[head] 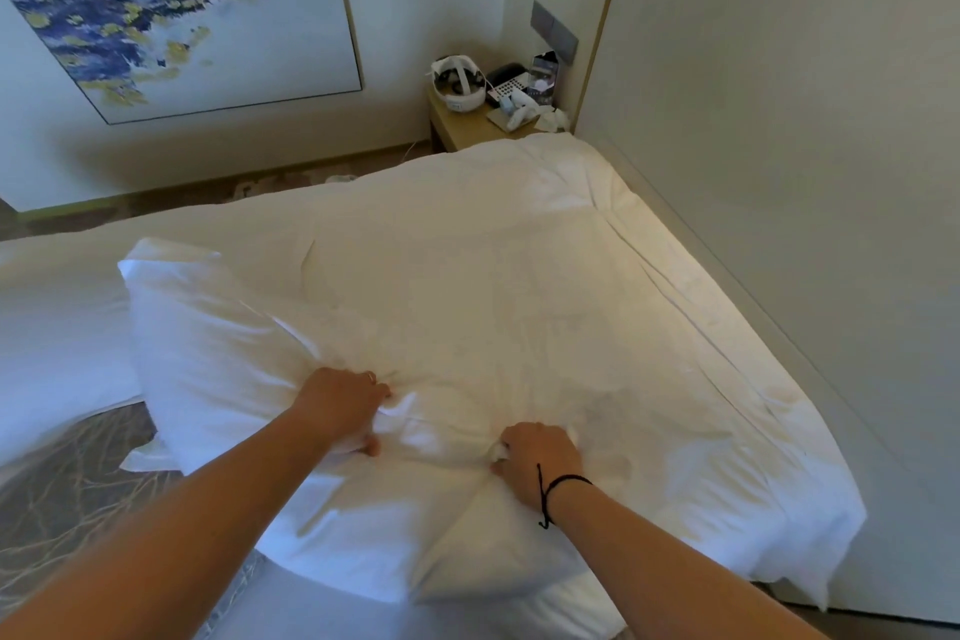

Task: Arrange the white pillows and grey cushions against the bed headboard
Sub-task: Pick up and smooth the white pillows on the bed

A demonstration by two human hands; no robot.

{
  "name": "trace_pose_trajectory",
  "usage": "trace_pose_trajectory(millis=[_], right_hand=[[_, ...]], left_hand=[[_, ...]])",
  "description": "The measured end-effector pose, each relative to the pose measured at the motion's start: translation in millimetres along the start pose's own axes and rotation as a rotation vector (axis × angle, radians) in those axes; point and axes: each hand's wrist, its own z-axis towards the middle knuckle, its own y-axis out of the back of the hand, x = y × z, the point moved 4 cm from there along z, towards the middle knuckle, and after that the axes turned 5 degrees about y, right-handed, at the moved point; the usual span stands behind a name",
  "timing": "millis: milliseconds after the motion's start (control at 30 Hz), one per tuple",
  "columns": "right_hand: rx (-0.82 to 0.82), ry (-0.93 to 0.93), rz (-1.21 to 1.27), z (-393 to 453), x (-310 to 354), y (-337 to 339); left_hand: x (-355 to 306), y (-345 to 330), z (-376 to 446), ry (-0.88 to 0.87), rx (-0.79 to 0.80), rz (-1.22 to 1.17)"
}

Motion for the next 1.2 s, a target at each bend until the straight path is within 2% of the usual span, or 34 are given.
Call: trace_pose_trajectory(millis=[100, 233, 300, 433, 633, 800, 900, 1100, 1200], right_hand=[[-0.062, 0.001, -0.033, -7.1, 4.7, 0.8], [-0.224, 0.010, 0.091, -22.1, 0.9, 7.8], [-0.323, 0.004, 0.176, -29.6, -5.2, 20.9], [-0.484, -0.027, 0.323, -40.4, -21.0, 59.1], [-0.649, -0.030, 0.481, -60.1, -51.7, 107.0], [-0.780, -0.067, 0.481, -78.3, -107.5, 147.3], [-0.842, -0.090, 0.458, -88.2, -150.4, 178.7], [-1.012, -0.195, 0.451, -88.6, -253.3, 262.1], [-1.058, -0.281, 0.520, -66.1, -324.5, 294.3]], left_hand=[[-3.2, 6.6, 1.4, -0.046, -0.028, 0.127], [-2.8, 8.5, -6.4, -0.097, -0.151, 0.221], [0.4, 10.9, -14.7, -0.090, -0.247, 0.136], [11.6, 43.0, -21.0, -0.053, -0.545, -0.152], [9.2, 121.9, -7.5, 0.019, -0.704, -0.381], [-34.7, 187.2, 20.6, 0.029, -0.820, -0.517], [-70.9, 236.5, 53.4, 0.018, -0.837, -0.567], [-154.6, 380.4, 151.3, -0.123, -0.891, -0.474], [-216.6, 434.5, 212.4, -0.049, -0.869, -0.474]])
